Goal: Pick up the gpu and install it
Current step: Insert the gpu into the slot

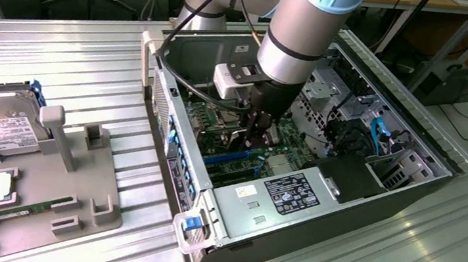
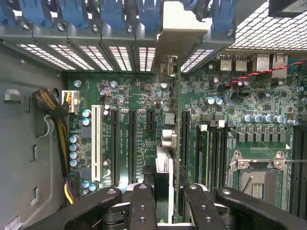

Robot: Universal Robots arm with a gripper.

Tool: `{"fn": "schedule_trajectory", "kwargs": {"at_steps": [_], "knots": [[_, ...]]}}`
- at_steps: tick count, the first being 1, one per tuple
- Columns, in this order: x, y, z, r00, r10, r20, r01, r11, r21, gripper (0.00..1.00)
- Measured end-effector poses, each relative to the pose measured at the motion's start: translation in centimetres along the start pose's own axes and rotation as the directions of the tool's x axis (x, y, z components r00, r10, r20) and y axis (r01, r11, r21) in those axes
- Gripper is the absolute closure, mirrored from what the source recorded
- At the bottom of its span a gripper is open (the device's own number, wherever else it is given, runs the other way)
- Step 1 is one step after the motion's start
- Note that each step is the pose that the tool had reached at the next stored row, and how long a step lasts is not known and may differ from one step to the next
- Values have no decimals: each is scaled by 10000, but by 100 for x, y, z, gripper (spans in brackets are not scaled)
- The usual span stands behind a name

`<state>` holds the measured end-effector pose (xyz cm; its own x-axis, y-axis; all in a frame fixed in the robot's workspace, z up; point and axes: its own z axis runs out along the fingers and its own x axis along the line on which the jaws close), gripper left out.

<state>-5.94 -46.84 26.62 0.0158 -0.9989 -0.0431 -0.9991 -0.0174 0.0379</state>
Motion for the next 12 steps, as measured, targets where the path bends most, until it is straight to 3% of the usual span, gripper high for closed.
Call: {"fn": "schedule_trajectory", "kwargs": {"at_steps": [12], "knots": [[-37, 19, 73, 10000, -77, -7, 77, 10000, 7, 72]]}}
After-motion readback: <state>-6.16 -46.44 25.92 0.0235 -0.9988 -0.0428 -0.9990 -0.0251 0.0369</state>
